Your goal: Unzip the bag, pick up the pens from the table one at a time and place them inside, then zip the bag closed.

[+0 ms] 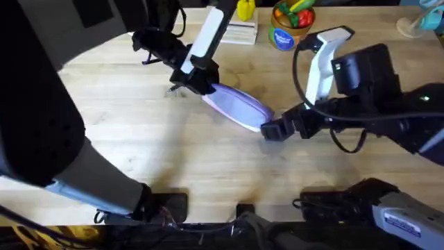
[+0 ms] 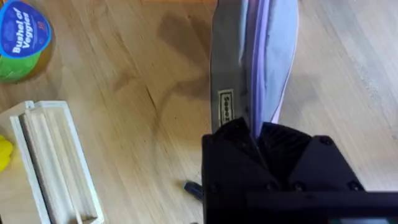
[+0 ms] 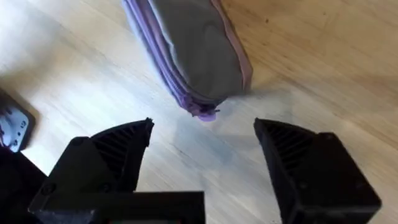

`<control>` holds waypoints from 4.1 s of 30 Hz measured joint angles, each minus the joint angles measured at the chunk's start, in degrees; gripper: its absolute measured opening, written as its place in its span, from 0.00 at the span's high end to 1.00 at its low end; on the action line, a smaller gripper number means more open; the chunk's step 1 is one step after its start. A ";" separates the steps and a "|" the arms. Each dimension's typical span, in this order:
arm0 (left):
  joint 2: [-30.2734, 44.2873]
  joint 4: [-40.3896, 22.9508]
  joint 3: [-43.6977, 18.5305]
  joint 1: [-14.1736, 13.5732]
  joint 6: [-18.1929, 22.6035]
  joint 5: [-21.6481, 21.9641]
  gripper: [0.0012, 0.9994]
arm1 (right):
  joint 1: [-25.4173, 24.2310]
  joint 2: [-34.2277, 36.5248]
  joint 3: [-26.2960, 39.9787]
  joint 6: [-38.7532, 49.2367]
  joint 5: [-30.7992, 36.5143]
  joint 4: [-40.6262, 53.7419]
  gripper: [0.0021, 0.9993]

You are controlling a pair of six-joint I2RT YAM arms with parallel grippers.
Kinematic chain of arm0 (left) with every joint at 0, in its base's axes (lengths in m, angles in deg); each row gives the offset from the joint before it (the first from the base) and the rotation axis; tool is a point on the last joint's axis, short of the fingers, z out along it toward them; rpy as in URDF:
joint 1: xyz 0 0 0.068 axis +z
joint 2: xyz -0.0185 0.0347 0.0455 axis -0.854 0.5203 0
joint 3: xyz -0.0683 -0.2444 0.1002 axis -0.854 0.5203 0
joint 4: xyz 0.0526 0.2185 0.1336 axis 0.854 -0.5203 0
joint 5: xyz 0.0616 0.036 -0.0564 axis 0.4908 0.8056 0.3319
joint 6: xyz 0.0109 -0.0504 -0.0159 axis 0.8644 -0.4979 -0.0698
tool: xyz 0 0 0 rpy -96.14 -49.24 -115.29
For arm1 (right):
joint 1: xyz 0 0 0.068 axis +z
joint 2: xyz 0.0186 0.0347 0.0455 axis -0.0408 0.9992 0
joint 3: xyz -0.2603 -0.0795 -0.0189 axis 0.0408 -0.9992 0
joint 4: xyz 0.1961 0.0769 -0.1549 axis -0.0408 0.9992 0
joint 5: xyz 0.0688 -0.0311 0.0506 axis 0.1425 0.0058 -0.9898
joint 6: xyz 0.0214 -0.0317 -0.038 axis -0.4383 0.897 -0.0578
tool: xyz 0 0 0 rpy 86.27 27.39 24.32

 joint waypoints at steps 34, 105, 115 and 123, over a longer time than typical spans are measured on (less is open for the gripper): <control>0.00 -0.11 0.00 0.00 0.02 -0.02 0.96 | 1.31 5.46 -0.17 3.34 -3.95 -5.47 0.90; 0.00 -0.33 0.00 0.37 -0.01 -0.46 0.96 | 1.96 6.06 19.84 18.08 4.23 0.07 0.97; 0.00 -0.63 0.00 0.70 -0.01 2.46 0.96 | 6.23 11.80 21.44 14.11 3.66 -9.82 0.97; 0.00 -0.61 0.00 0.63 -0.01 2.44 0.96 | 4.96 10.49 21.64 13.61 2.71 -7.88 0.97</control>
